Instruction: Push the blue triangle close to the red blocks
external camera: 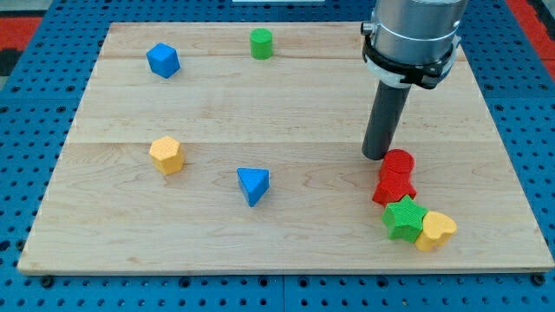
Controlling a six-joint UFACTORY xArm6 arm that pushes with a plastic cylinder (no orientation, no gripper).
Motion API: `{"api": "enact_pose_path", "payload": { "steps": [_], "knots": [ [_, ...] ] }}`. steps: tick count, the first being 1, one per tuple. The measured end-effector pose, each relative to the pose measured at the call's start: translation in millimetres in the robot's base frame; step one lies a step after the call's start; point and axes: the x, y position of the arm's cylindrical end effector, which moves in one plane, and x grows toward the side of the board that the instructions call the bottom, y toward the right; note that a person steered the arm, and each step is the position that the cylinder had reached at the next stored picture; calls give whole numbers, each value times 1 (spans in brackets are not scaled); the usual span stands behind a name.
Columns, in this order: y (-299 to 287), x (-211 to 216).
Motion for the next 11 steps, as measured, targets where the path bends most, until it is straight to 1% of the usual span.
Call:
{"api": "enact_pose_path", "payload": {
  "steps": [2, 3, 4, 6, 7, 8, 9, 10, 11],
  "knots": [
    [-64, -48],
    [-149, -44],
    [-150, -4],
    [-221, 25],
    [-223, 42],
    [-167, 54],
    [-74, 54],
    [-98, 45],
    [-183, 65]
  ]
}}
